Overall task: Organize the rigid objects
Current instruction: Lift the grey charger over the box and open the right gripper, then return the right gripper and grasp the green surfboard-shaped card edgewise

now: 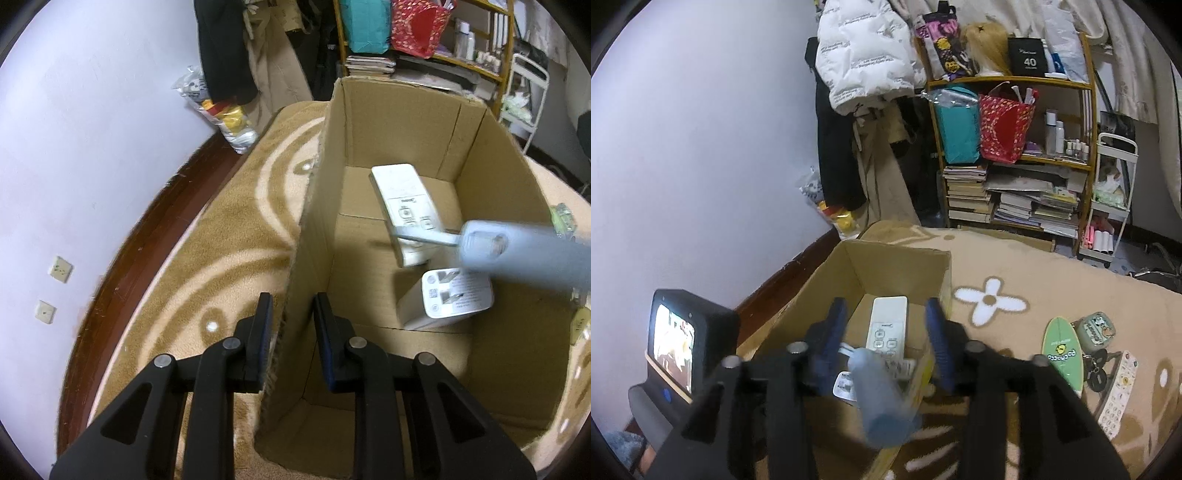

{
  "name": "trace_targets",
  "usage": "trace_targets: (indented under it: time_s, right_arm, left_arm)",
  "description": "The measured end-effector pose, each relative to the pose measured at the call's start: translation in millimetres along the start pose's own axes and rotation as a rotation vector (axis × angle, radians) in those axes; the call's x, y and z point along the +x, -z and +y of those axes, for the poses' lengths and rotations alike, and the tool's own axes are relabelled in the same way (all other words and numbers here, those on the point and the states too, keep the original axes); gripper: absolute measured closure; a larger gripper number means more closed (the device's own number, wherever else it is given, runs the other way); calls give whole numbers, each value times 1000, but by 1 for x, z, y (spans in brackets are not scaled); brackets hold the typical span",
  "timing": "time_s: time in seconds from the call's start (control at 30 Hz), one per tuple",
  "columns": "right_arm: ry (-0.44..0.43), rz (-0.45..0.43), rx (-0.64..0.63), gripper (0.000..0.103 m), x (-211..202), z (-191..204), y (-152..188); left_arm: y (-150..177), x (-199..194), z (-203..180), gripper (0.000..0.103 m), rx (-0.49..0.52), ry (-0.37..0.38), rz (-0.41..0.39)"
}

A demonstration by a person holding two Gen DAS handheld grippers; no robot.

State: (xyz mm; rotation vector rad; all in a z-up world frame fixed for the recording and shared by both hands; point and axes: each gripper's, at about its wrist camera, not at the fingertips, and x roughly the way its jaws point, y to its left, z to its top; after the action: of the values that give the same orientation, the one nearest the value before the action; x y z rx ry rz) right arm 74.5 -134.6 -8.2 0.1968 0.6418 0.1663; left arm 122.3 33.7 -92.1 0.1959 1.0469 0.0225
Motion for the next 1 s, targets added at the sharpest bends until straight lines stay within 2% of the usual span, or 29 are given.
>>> trace_targets:
  time_s: [0.13,0.4,0.73,1.0]
  right_arm:
    - [17,-14,20,34,-6,-6,-4]
    - [75,-16,64,1,-9,-28,-3]
    - [219,19,122,0,-3,-73,7]
    - [277,67,195,0,4,-119,18]
  left_arm:
    - [0,3,1,81,8,-21,6]
    - [0,3,2,80,6,-21,-3]
    - [0,1,-1,80,9,-23,-3]
    - [0,1,-1,80,9,-23,-3]
